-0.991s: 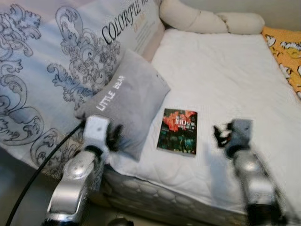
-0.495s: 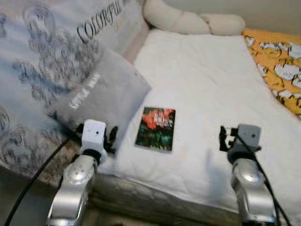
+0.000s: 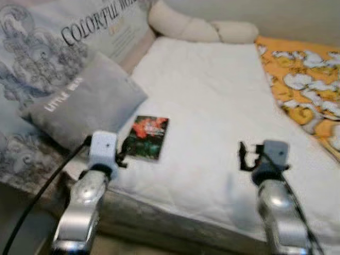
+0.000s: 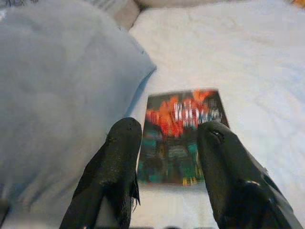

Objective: Clean up the room

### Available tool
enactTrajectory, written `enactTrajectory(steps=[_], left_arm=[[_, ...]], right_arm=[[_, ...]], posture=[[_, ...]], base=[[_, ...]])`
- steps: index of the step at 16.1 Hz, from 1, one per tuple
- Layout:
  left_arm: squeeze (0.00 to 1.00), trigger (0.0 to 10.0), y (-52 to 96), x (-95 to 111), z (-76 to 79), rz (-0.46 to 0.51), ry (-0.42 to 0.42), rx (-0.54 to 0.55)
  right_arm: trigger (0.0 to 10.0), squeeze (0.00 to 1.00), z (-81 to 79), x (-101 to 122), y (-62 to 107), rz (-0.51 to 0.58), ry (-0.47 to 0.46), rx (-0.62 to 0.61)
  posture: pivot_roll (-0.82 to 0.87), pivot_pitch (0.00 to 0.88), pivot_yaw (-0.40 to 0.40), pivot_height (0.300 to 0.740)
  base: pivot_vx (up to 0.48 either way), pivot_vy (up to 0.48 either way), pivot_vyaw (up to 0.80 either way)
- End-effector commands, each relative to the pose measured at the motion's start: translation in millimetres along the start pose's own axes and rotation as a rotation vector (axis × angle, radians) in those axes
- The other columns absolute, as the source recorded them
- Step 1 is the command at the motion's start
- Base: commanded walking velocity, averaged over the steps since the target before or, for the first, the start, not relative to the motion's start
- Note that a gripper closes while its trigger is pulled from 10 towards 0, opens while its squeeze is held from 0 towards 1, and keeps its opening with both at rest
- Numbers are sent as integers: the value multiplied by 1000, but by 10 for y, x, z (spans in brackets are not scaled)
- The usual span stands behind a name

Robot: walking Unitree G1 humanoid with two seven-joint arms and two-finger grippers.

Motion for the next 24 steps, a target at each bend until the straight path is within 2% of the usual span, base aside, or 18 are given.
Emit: enactTrajectory(steps=[1,2,5,6,8,13,17,24], left_arm=[[0,10000,-22,25,-6,13,4,7],[0,10000,-45,12,15,11,-1,-8],[0,10000,-61,27,23,16,-6,-11],[0,10000,-71,44,17,22,-8,-11],[0,10000,-73,42,5,26,-9,-9],[0,10000,-67,37,2,28,-8,-8],[0,10000,-67,31,7,25,-9,-13],[0,10000,-78,43,11,28,-16,-16]], right_arm=[[10000,1000,18,73,0,23,-1,-4],[10000,1000,16,92,-21,38,23,-12],[10000,1000,-26,124,-36,47,-9,15],[10000,1000,-35,177,-45,98,-22,-11],[10000,1000,-17,198,-51,110,10,-58],[10000,1000,-38,196,-46,118,34,-29],[10000,1000,-97,159,-30,76,43,38],[10000,1000,-103,125,-26,59,57,47]], posture=[[-58,0,44,740],[-58,0,44,740],[-54,0,42,740],[-53,0,41,740],[-51,0,42,740],[-49,0,42,740],[-51,0,43,740],[-50,0,43,740]], base=[[0,-450,0],[0,-454,0],[0,-454,0],[0,-454,0],[0,-454,0],[0,-455,0],[0,-455,0],[0,-455,0]])
Point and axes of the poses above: a point about 5 cm out from each wrist's last joint towards the gripper, its own y axis pointing back from the gripper into the wrist, its own x axis along the axis of the wrist's last joint, z = x × y, the point moved 1 cm from there along -y, pointing out of the wrist towards the gripper, and after that the axes turned 11 degrees about -y, right-handed, at the moved point
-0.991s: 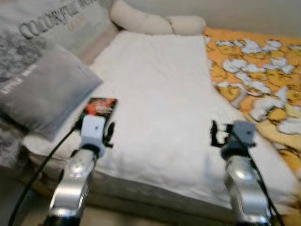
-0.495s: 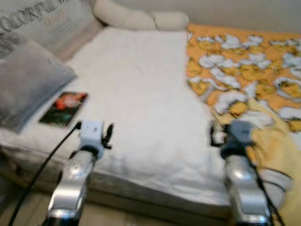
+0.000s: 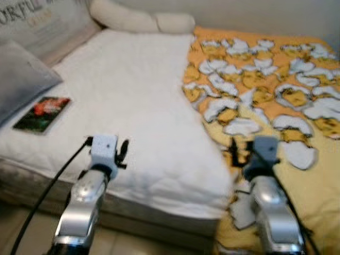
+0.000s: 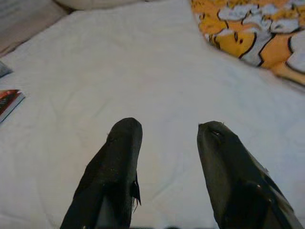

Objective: Clean up the room

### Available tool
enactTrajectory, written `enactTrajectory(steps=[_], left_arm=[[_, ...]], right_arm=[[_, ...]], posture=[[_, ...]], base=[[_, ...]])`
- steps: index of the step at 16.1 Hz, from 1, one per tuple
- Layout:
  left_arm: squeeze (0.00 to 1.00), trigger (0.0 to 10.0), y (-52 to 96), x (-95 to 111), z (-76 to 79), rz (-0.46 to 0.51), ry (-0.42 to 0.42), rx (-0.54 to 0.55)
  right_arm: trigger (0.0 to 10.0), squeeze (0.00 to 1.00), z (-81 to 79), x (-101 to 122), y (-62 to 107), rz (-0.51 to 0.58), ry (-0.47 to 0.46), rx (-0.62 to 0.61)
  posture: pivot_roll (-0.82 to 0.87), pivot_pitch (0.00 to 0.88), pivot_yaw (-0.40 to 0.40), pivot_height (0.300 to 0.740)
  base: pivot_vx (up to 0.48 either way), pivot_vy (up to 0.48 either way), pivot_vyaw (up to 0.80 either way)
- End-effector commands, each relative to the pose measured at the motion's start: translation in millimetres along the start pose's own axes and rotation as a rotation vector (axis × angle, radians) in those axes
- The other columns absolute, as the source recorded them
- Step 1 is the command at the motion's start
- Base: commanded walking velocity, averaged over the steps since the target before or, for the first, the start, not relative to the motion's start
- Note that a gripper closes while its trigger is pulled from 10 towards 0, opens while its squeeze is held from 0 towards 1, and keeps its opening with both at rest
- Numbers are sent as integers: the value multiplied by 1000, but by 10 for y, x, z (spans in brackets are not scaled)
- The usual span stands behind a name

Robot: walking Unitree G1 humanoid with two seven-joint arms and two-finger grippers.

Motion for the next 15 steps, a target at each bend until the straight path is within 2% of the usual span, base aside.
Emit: enactTrajectory(steps=[1,4,7,8,15], left_arm=[[0,10000,-10,49,0,19,-6,2],[0,10000,-14,61,6,21,-8,0],[0,10000,-12,57,4,21,-9,-2],[0,10000,-12,55,2,21,-9,-1],[0,10000,-18,54,5,24,-11,-5]], right_arm=[[10000,1000,49,40,0,8,6,-11],[10000,1000,-39,41,23,2,3,81],[10000,1000,-48,1,28,-19,17,79],[10000,1000,-38,-12,25,-27,15,73],[10000,1000,5,-52,30,-56,-19,51]], posture=[[-47,0,44,740],[-47,0,44,740],[-47,0,44,740],[-47,0,44,740],[-46,0,45,740]], base=[[0,-458,0],[0,-454,469],[0,-455,800],[0,-420,0],[0,0,0]])
Point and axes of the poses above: a point about 5 cm out from each wrist's last joint towards the gripper, its own y axis pointing back from the gripper into the wrist, its own x axis along the axis of the wrist's last joint, z = x × y, the point moved 1 cm from there along -y, pointing out of the wrist towards the gripper, and after that the axes turned 11 degrees about -y, right-handed, at the moved point
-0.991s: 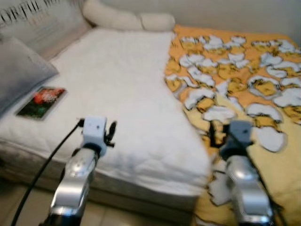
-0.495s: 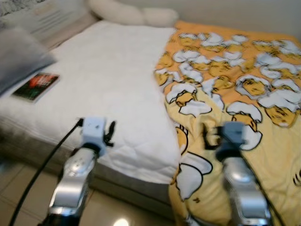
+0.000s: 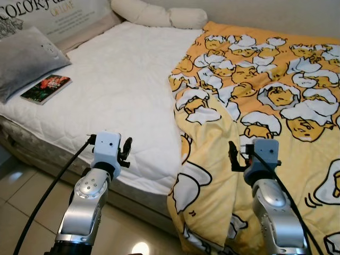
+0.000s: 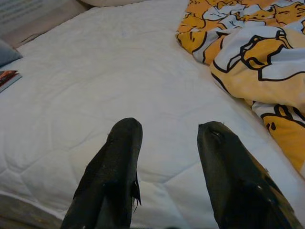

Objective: Clean up the room

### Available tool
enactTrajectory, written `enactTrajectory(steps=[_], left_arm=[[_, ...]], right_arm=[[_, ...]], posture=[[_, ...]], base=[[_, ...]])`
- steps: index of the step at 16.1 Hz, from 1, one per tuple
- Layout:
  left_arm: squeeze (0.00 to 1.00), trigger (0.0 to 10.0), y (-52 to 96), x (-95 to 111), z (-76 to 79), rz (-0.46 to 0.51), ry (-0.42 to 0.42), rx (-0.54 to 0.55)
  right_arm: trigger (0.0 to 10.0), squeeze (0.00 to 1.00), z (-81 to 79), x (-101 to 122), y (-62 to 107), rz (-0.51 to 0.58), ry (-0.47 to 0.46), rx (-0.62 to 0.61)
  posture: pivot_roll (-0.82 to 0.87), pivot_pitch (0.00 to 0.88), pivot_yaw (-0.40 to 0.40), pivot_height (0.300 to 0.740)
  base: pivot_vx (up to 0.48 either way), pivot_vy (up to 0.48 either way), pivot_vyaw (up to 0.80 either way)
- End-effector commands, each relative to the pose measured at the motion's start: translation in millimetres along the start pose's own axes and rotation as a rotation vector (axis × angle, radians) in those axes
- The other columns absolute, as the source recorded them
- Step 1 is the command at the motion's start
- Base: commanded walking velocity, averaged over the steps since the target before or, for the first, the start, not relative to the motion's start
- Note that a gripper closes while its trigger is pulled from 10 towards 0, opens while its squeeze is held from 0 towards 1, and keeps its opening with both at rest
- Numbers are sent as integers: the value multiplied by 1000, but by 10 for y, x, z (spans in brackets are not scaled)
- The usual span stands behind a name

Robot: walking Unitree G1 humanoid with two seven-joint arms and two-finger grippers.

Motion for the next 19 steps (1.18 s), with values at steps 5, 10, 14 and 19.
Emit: enactTrajectory(steps=[5,10,14,19], left_arm=[[0,10000,8,-18,-64,-1,-20,11],[0,10000,6,-22,-68,-5,-29,9],[0,10000,3,-5,-73,4,-51,13],[0,10000,-15,18,-95,13,-58,12]], right_arm=[[10000,1000,16,-11,-15,-23,-20,-21],[10000,1000,12,-19,-18,-32,-25,-28],[10000,1000,33,5,-24,-16,-24,-47],[10000,1000,73,39,-89,-9,-2,-55]], posture=[[-46,0,44,740],[-43,0,44,740],[-44,0,45,740],[-38,0,44,740]], base=[[0,441,-480],[0,443,-800],[0,-240,-400],[0,-74,0]])
Point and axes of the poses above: a point about 5 cm out from each wrist's last joint towards the gripper, its own y axis pointing back from the gripper into the wrist, its own x axis along the axis of the wrist's last joint, z = x × y, the point moved 1 cm from there along -y, pointing out of the wrist towards the gripper, and after that the axes turned 11 degrees about -y, right-handed, at the moved point
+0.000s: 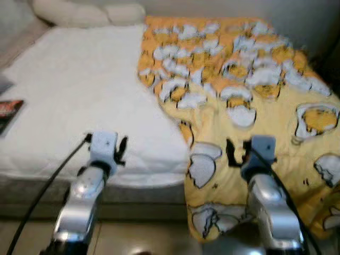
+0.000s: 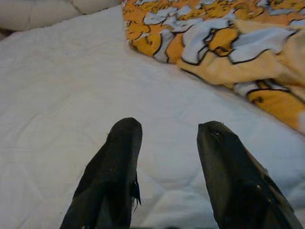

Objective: Clean up the room

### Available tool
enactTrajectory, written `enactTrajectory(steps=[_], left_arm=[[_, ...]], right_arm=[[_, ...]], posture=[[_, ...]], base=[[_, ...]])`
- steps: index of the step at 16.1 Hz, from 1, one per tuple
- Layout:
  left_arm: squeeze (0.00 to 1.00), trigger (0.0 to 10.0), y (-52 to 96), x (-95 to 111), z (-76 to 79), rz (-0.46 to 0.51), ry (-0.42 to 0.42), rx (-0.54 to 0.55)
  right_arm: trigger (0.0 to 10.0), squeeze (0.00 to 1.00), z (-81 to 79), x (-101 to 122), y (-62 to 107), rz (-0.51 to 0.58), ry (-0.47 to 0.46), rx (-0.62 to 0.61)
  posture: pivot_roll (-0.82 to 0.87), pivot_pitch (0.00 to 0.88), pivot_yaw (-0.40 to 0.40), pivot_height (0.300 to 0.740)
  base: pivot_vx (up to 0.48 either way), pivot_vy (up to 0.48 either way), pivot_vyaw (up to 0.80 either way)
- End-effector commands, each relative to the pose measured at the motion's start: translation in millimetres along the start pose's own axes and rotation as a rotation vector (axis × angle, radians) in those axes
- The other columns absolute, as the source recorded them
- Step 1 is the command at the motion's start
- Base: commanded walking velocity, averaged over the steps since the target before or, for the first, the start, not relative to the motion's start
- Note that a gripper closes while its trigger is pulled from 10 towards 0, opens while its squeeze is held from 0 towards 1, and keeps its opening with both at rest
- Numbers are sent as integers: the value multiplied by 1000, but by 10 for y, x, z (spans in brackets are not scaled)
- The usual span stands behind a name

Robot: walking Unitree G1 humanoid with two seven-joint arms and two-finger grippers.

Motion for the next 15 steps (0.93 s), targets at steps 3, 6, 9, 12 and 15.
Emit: enactTrajectory(steps=[3,6,9,12,15], left_arm=[[0,10000,-12,22,-66,12,-31,2],[0,10000,-16,48,-69,25,-39,-27],[0,10000,43,85,-27,49,-95,-158],[0,10000,124,154,-20,88,-161,-295],[0,10000,202,216,-66,105,-235,-372]], right_arm=[[10000,1000,94,63,-129,6,14,-31],[10000,1000,154,62,-332,-38,16,-23],[10000,1000,302,-93,-615,-177,45,-57],[10000,984,387,-210,-740,-296,-5,-25],[10000,0,434,-220,-794,-329,-6,-26]], posture=[[-35,0,44,740],[-29,0,48,740],[2,0,49,740],[49,0,36,740],[110,0,37,740]], base=[[0,0,0],[0,0,0],[0,0,0],[0,0,0],[0,0,0]])
Point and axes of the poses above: a point about 5 cm out from each wrist's last joint towards the gripper, its own y axis pointing back from the gripper into the wrist, its own x axis along the axis of the wrist's last joint, z = x × y, the point moved 1 cm from there along -y, pointing out of the wrist towards the gripper, and after that the axes turned 11 degrees about -y, right-handed, at the moved point
